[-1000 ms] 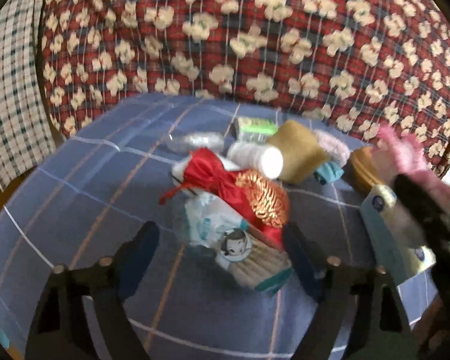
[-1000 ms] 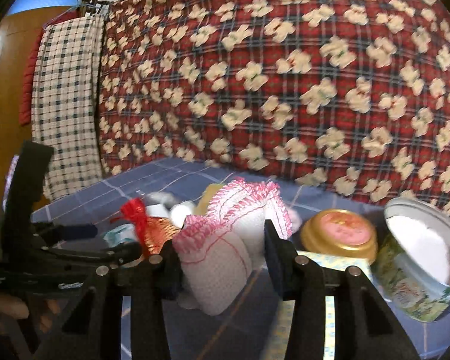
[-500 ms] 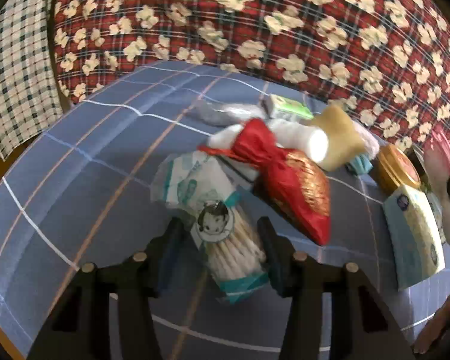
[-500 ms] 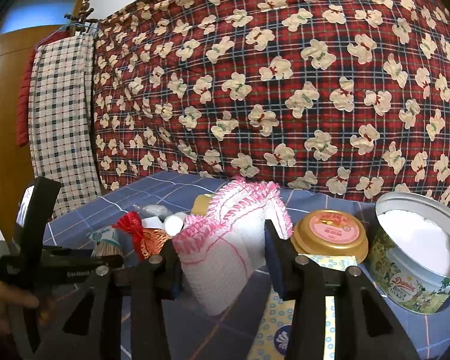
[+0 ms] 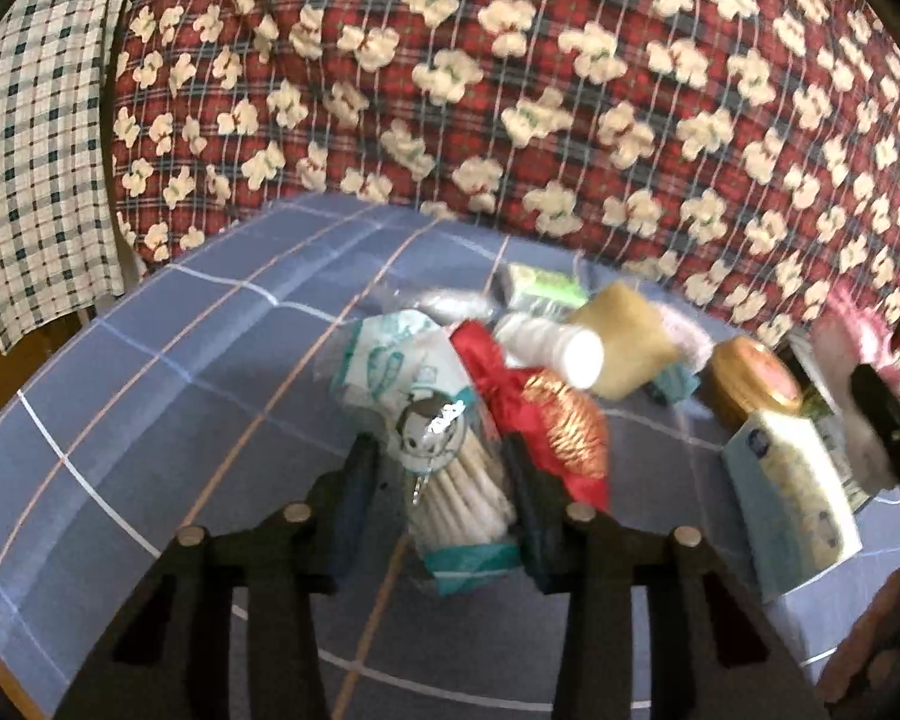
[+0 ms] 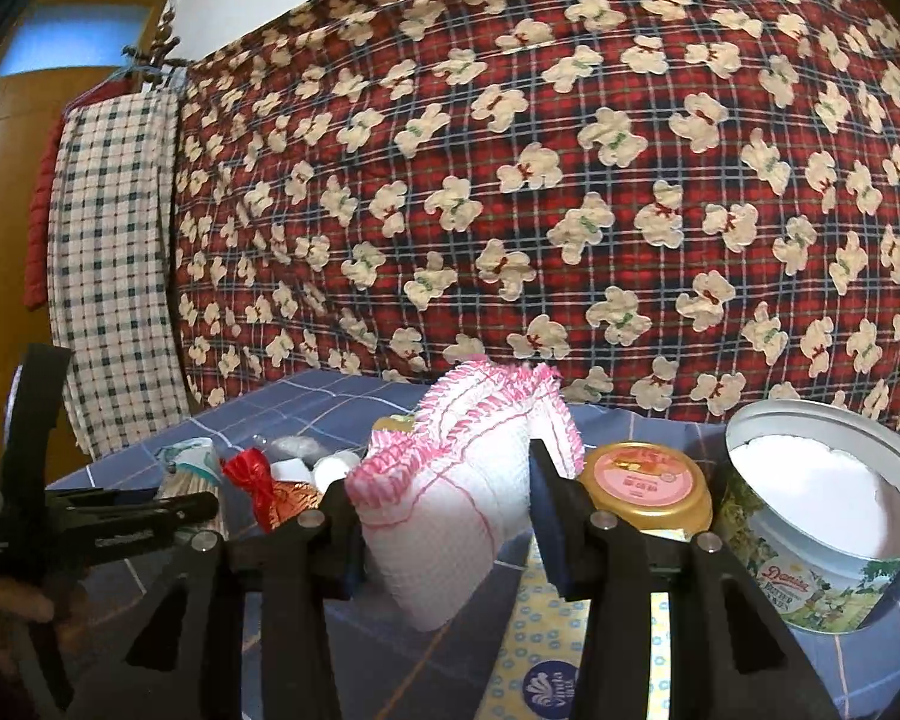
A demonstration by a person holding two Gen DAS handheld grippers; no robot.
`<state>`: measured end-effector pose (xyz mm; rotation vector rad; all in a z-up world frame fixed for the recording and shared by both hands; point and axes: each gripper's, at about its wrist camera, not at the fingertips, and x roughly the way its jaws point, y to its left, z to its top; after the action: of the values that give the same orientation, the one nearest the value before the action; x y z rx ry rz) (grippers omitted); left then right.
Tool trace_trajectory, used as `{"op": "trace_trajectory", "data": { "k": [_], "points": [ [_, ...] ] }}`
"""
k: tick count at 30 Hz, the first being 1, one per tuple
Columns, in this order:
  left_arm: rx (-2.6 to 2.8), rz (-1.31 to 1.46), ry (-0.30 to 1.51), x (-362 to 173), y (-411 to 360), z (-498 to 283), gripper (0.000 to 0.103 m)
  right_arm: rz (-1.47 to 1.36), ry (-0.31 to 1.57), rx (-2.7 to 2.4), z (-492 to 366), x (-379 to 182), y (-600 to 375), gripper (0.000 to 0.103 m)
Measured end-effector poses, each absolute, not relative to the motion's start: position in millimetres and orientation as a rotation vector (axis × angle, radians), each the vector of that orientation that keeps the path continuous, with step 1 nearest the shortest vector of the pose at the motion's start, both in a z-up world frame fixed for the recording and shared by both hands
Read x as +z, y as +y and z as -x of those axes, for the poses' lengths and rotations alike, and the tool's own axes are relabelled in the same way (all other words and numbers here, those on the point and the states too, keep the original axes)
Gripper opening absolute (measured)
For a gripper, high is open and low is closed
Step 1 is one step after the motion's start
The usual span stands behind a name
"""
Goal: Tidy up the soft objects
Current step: 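Carry the cloth and swab pack in both tools over the round tin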
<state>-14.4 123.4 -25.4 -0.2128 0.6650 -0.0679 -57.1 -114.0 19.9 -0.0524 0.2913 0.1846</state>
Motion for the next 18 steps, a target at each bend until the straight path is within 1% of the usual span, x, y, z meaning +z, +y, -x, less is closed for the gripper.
{"op": "trace_trajectory", "data": {
  "k": [5,10,18],
  "points": [
    [-0.095,0.203,0.568,-3.5,117.1,27.0,0.041,0.072,0.224,0.147,66.8,27.3,-124.0,0.047],
    [-0.169,0.175,0.484,18.7,93.3,34.8,0.041,0.089,0.171,0.057,73.0,33.6,-151.1,0.047],
    [-0.351,0.118,0.425,41.9,20.0,30.6,0.041,0.074,0.155,-0.153,72.1,41.9,-233.2,0.047]
  ]
}}
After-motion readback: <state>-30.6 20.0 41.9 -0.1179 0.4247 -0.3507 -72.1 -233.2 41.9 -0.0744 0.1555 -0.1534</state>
